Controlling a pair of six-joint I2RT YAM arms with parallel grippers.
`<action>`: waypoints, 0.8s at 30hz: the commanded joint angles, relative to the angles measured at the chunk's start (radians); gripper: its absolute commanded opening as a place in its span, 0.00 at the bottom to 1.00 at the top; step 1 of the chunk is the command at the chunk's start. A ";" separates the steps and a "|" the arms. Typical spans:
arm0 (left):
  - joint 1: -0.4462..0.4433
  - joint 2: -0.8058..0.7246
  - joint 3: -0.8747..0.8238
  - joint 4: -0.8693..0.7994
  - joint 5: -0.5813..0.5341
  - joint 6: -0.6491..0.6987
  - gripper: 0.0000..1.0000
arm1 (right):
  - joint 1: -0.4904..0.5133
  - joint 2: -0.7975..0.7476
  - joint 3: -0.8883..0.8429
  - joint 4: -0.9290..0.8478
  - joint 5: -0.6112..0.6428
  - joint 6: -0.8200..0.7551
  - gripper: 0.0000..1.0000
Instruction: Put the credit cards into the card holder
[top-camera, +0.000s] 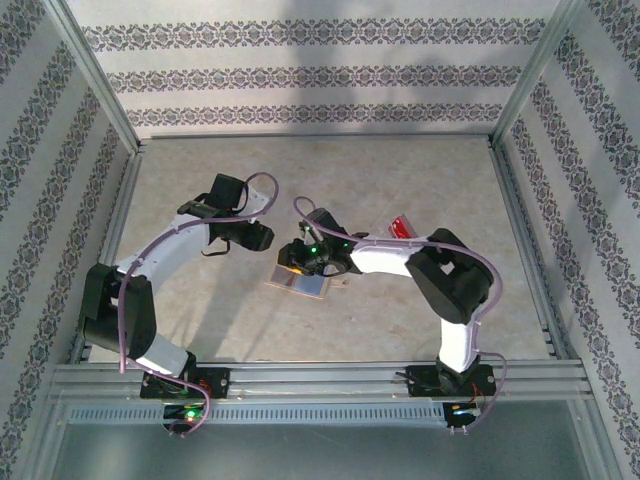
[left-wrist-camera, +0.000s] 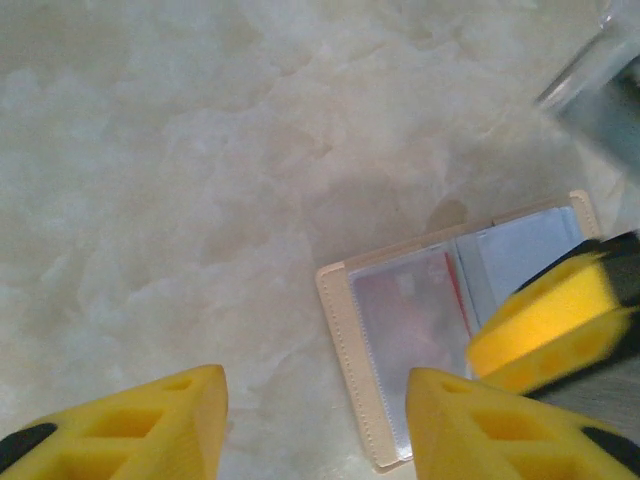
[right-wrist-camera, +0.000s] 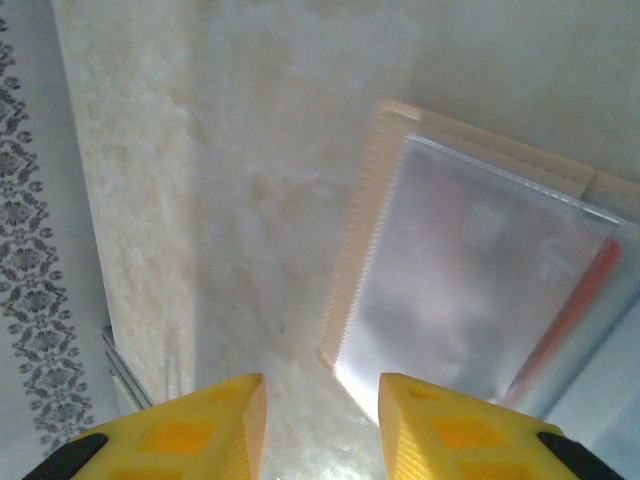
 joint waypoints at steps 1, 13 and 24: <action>0.007 -0.018 0.018 -0.008 0.029 0.053 0.59 | -0.034 -0.116 0.054 -0.241 0.108 -0.172 0.38; -0.054 0.012 0.153 -0.092 0.116 0.117 0.83 | -0.180 -0.387 0.054 -0.618 0.305 -0.432 0.53; -0.237 0.187 0.407 -0.183 0.073 0.218 1.00 | -0.387 -0.567 0.021 -0.792 0.340 -0.549 0.67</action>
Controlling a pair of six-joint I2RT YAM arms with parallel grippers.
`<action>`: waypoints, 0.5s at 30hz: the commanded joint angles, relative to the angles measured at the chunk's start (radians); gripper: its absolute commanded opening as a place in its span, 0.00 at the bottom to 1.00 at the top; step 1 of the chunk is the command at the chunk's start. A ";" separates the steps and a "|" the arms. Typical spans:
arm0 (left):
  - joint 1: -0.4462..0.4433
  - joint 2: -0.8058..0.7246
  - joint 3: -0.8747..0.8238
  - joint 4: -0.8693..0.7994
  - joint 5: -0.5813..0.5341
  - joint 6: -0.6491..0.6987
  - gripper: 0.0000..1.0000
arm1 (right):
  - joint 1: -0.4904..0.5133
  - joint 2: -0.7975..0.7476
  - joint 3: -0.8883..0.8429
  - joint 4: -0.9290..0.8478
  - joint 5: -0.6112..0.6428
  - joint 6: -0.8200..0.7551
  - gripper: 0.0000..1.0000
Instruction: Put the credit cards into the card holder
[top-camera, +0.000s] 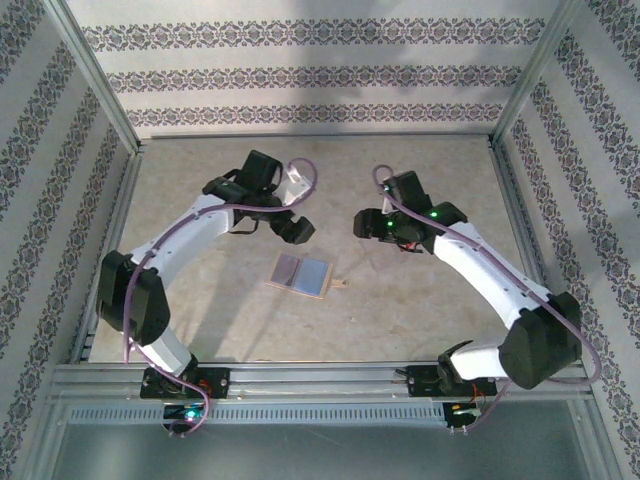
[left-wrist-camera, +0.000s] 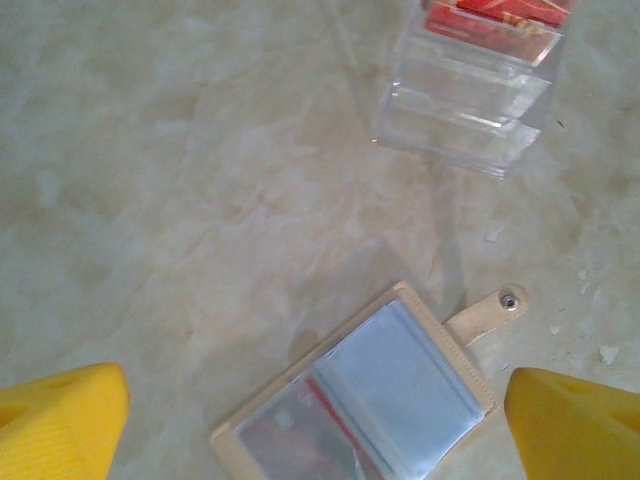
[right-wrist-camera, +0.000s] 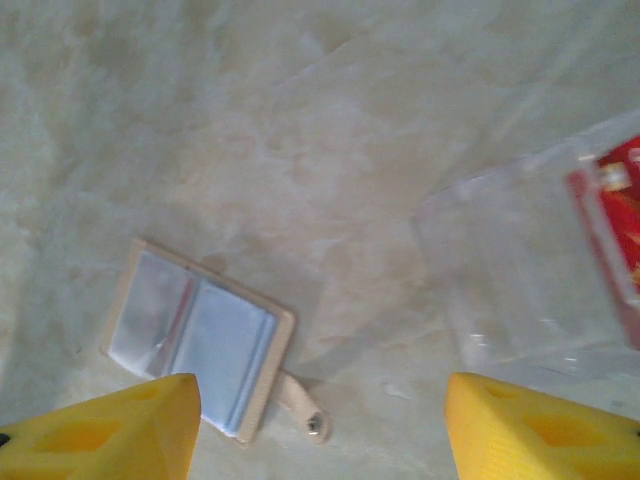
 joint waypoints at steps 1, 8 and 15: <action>-0.054 0.064 0.086 -0.073 -0.007 0.056 1.00 | -0.063 -0.056 -0.026 -0.090 0.029 -0.069 0.67; -0.157 0.219 0.249 -0.051 -0.010 -0.026 1.00 | -0.197 -0.102 -0.015 -0.177 0.023 -0.160 0.68; -0.235 0.383 0.423 -0.099 -0.009 -0.062 1.00 | -0.288 -0.097 -0.008 -0.152 -0.004 -0.235 0.68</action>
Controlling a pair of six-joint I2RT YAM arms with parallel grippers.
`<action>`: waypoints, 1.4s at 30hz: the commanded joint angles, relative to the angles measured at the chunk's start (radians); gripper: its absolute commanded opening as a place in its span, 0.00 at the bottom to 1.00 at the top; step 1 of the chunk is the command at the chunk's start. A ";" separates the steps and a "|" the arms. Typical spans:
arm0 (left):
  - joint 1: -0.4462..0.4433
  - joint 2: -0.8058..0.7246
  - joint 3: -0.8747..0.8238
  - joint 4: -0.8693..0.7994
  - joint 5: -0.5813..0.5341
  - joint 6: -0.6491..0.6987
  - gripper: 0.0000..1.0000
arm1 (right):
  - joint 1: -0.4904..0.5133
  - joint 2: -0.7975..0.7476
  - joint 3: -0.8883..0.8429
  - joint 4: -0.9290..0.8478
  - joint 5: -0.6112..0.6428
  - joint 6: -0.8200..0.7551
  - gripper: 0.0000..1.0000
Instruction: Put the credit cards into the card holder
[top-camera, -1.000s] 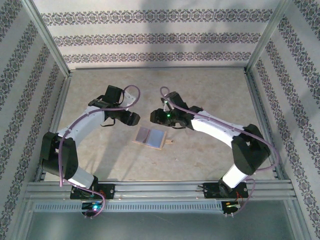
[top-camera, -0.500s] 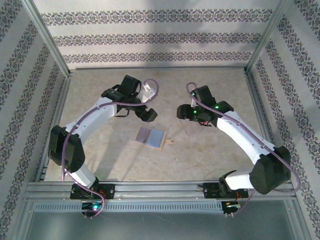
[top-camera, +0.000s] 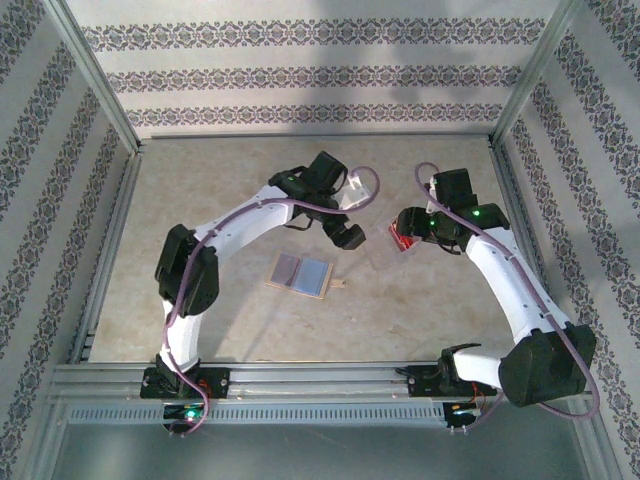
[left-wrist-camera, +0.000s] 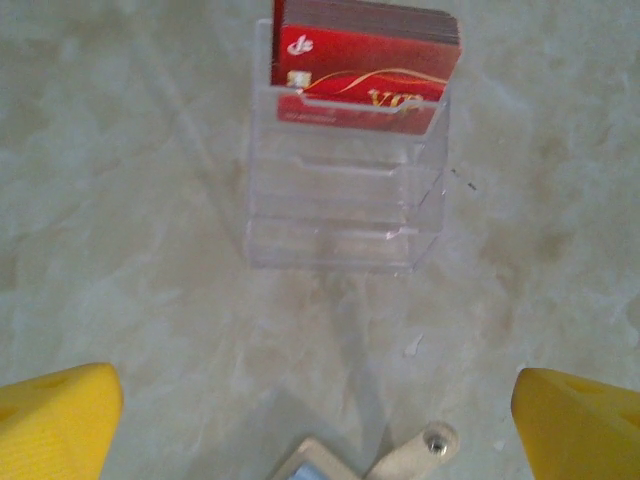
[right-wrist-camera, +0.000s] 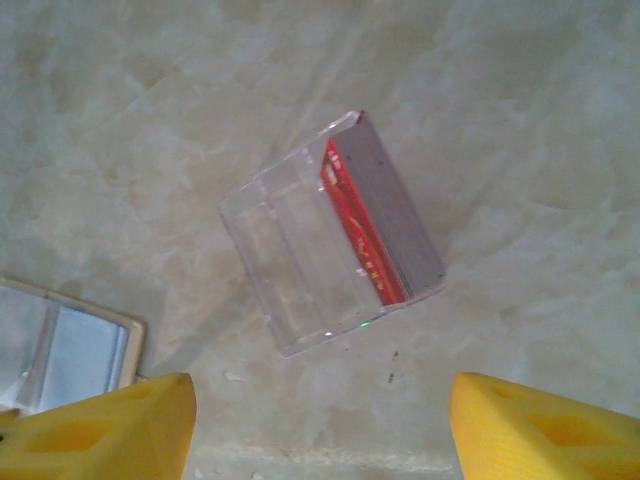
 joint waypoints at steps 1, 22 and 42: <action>-0.035 0.059 0.083 -0.065 -0.001 -0.044 1.00 | -0.031 -0.003 0.005 0.000 -0.018 -0.074 0.68; -0.078 0.371 0.376 -0.136 -0.051 -0.206 0.94 | -0.050 0.215 0.049 0.032 0.019 -0.262 0.65; -0.078 0.469 0.387 -0.141 -0.170 -0.148 0.94 | -0.067 0.353 0.049 0.103 0.016 -0.270 0.64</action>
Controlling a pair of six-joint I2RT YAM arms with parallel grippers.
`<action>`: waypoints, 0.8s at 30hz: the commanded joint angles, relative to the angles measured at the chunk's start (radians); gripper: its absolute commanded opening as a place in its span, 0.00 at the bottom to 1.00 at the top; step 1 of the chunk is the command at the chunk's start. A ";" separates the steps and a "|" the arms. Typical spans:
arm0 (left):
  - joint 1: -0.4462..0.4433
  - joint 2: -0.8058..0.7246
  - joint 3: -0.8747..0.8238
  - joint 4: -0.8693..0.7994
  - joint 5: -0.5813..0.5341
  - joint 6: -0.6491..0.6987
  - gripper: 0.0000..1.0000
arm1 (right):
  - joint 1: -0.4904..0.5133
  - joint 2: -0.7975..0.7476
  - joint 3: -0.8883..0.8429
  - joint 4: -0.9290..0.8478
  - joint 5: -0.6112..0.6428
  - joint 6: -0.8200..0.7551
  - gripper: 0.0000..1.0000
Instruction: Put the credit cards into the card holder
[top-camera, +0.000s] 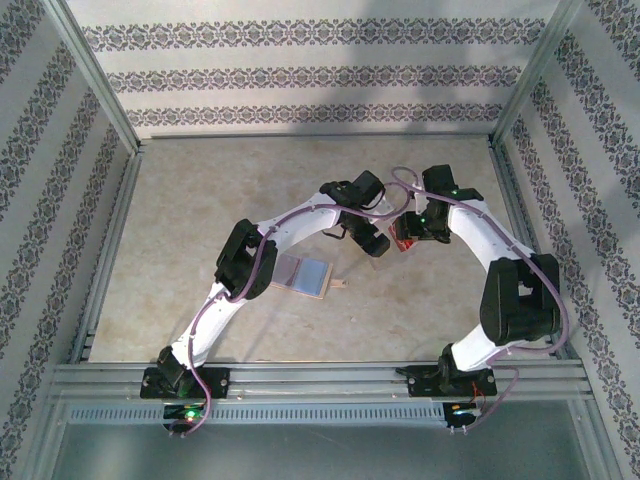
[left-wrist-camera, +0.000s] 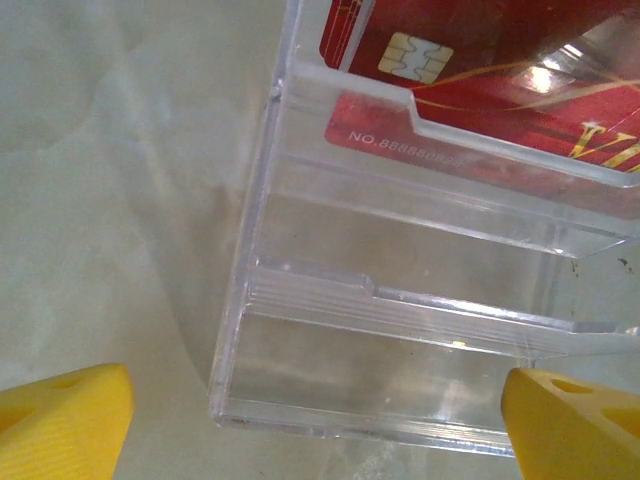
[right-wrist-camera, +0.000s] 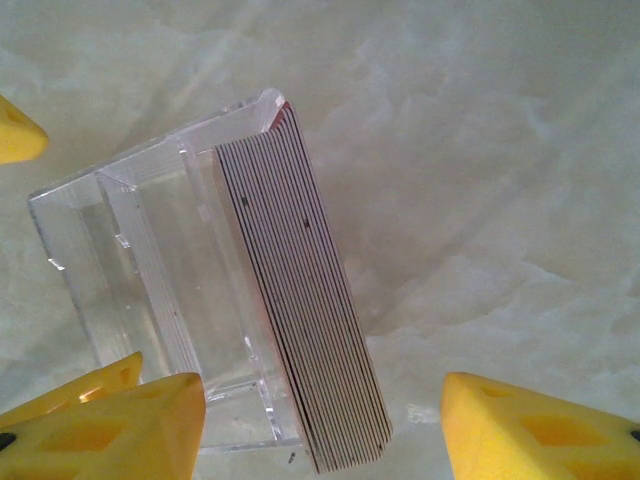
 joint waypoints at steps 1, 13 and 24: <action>-0.010 0.031 -0.006 -0.046 -0.042 0.029 0.94 | -0.013 0.020 0.024 0.011 0.016 -0.012 0.64; -0.010 0.022 -0.032 -0.052 -0.033 0.038 0.94 | -0.017 0.055 0.026 0.021 0.054 -0.021 0.64; -0.012 0.011 -0.047 -0.052 -0.048 0.043 0.94 | -0.018 0.030 0.017 0.003 0.108 -0.024 0.63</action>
